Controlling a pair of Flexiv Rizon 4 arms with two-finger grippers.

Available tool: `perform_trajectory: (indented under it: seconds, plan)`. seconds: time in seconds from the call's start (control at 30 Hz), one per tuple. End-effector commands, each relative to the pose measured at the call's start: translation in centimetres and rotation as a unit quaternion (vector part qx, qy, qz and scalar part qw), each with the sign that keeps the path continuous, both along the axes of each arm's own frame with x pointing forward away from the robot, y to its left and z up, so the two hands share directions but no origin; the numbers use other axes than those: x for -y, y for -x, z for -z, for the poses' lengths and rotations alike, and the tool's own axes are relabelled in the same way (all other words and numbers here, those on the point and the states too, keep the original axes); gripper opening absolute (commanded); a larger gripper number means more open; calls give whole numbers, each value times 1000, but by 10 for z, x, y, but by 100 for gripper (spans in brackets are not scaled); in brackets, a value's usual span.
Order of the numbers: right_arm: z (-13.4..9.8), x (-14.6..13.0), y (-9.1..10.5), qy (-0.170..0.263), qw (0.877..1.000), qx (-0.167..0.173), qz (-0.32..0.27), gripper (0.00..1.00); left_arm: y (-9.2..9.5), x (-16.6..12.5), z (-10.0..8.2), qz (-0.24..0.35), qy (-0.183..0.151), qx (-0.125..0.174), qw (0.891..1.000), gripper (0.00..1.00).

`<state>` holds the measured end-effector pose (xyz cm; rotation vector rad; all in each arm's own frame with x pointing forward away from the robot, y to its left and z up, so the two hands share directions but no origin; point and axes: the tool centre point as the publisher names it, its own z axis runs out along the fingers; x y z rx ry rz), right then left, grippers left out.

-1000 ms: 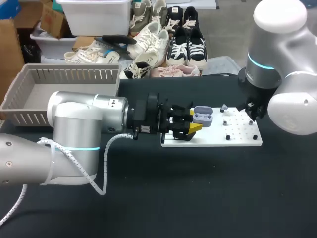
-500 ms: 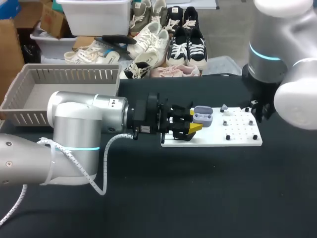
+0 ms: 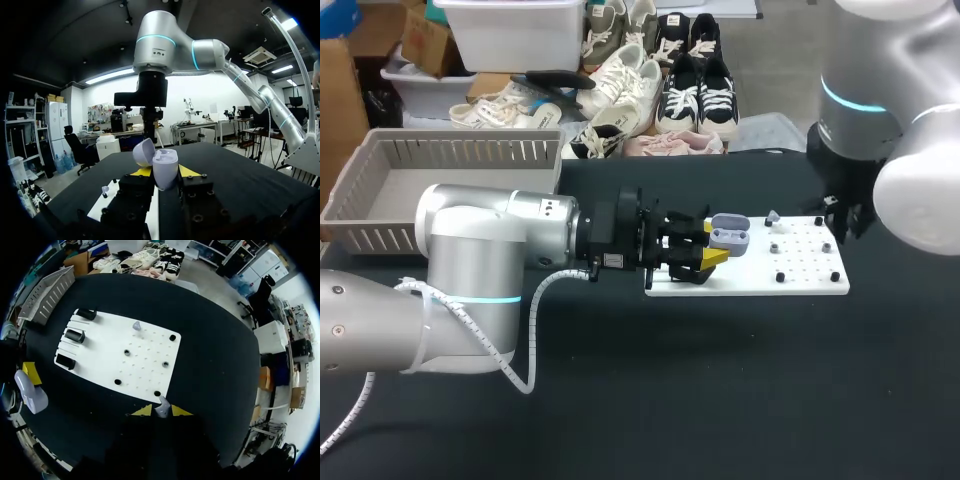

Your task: Pick up each earbud case from the left stands, insert the matching earbuds, close the lid, and place the case in the box.

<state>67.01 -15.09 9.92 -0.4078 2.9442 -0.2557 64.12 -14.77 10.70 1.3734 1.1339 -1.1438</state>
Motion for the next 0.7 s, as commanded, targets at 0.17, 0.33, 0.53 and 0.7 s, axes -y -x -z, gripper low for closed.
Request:
perform_trajectory:
  seconds: [0.17,0.33,0.53,0.7]
  plan:
    - [0,1,4,0,1000,6,1,0,1,0,0,-3,0,1,1000,0]
    - [-1,2,3,-14,999,-9,41,0,1,0,0,-3,0,1,1000,0]
    - [-3,-3,3,-45,989,-41,137,0,1,0,0,-3,0,1,1000,0]
    - [0,-12,7,-26,981,-60,180,0,1,0,0,-3,0,1,1000,0]
